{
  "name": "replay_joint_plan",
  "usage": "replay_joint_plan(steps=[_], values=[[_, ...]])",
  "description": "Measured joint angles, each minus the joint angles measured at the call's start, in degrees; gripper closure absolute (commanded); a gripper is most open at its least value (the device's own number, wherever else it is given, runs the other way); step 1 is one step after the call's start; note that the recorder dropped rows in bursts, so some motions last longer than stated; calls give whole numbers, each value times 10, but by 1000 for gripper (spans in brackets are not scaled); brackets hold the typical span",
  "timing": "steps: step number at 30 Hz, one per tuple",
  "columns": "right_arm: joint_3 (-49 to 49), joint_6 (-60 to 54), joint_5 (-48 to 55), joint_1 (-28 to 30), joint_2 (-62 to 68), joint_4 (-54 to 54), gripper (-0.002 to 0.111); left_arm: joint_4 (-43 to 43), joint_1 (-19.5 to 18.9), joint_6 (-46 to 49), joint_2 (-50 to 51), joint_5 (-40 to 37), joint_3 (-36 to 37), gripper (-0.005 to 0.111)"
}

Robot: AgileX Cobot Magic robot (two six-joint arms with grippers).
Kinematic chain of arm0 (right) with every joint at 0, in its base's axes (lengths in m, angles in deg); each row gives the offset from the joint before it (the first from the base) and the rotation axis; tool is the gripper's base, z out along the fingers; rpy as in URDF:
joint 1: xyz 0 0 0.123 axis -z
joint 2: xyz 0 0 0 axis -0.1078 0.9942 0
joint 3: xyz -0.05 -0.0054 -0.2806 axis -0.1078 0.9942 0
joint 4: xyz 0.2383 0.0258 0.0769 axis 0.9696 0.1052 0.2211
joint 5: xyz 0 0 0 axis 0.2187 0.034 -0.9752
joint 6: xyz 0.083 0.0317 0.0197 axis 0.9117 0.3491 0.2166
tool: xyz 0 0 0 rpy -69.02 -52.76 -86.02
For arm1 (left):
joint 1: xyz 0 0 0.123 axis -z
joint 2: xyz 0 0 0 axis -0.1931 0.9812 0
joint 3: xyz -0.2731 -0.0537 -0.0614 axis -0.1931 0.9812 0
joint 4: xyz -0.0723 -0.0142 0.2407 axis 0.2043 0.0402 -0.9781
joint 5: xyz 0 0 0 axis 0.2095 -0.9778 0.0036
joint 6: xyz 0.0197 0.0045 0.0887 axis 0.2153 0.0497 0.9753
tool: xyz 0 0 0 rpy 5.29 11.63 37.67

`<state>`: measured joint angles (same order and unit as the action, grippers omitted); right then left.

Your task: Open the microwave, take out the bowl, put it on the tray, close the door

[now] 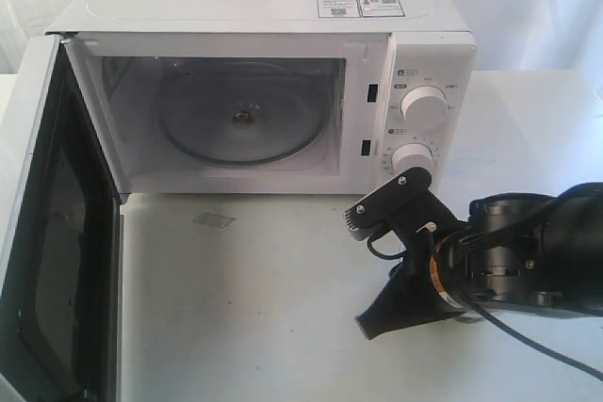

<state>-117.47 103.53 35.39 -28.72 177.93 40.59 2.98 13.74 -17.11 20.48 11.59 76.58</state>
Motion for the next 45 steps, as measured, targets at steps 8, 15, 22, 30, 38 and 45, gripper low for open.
replay_joint_plan(steps=[8, 15, 22, 30, 38, 45], values=[[-4, 0, -2, 0, -12, -1, 68, 0, 0, 0, 0, 0, 0, 107], [-28, -1, 16, 0, -68, 46, 68, 0, 0, 0, 0, 0, 0, 107], [-53, -4, 126, 0, -204, 129, 108, 0, 0, 0, 0, 0, 0, 107], [-56, -108, 259, 0, -355, 202, 108, 0, 0, 0, 0, 0, 0, 107], [-56, -196, 322, 0, -448, 260, 108, 0, 0, 0, 0, 0, 0, 107], [-56, -288, 325, 0, -478, 261, 108, 0, 0, 0, 0, 40, 0, 107]])
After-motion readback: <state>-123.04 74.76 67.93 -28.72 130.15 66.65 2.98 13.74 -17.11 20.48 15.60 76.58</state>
